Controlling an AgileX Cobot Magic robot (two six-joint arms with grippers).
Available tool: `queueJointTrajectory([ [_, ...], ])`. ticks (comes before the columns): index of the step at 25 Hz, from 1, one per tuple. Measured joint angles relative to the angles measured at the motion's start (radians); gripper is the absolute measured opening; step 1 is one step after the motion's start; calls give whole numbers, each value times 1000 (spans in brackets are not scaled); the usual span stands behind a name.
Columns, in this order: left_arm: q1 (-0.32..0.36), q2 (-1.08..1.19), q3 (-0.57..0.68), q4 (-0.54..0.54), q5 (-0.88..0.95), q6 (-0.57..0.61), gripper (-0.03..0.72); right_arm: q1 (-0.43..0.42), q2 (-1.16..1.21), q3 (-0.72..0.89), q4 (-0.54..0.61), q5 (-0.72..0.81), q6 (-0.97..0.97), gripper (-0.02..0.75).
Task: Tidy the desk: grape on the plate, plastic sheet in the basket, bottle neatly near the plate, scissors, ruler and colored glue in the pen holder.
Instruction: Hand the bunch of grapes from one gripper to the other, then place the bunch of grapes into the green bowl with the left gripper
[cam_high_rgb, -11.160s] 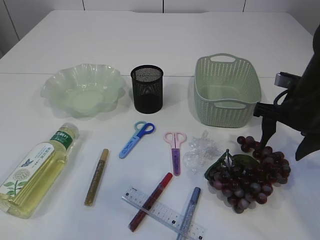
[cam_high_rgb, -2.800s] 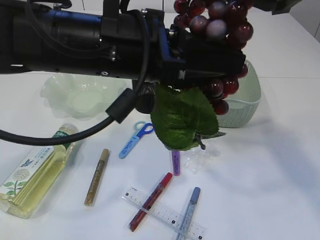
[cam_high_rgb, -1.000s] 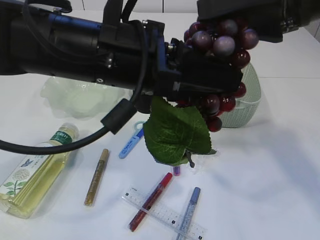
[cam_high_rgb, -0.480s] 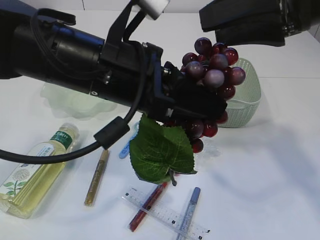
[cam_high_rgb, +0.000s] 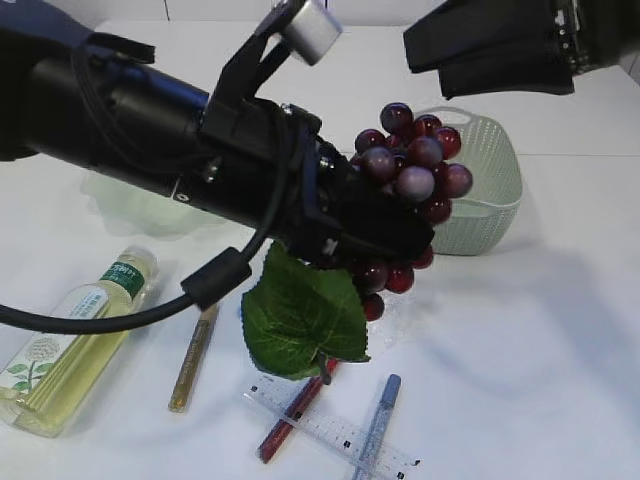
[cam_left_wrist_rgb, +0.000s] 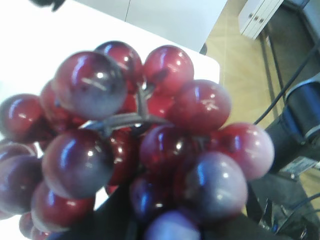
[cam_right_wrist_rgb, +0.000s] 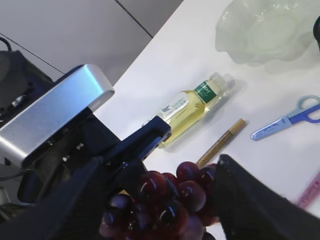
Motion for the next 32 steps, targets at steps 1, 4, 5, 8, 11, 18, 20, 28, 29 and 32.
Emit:
queueJointTrajectory([
  [1, 0, 0, 0, 14, -4, -12, 138, 0, 0, 0, -11, -4, 0, 524],
  [4, 6, 0, 0, 66, -9, -65, 137, 0, 0, 0, -49, -18, 2, 524],
  [5, 10, 0, 0, 84, -9, -83, 137, 0, 0, 0, -59, -19, 2, 524],
  [8, 34, 0, 0, 133, -8, -151, 137, 0, 0, 0, -97, -22, 14, 524],
  [11, 72, 0, 0, 189, 2, -232, 136, 0, 0, 0, -161, -28, 46, 524],
  [18, 94, 0, -12, 471, 63, -467, 136, 0, 0, 0, -414, -42, 196, 524],
  [20, 94, 0, -35, 581, 97, -547, 137, 0, 0, 0, -479, -42, 236, 524],
  [28, 94, 0, -173, 974, 244, -890, 136, 0, 0, 0, -637, -42, 389, 524],
  [29, 94, 0, -187, 1003, 263, -917, 136, 0, 0, 0, -661, -42, 411, 524],
  [32, 94, 0, -225, 1096, 318, -1017, 137, 0, 0, 0, -744, -40, 487, 524],
])
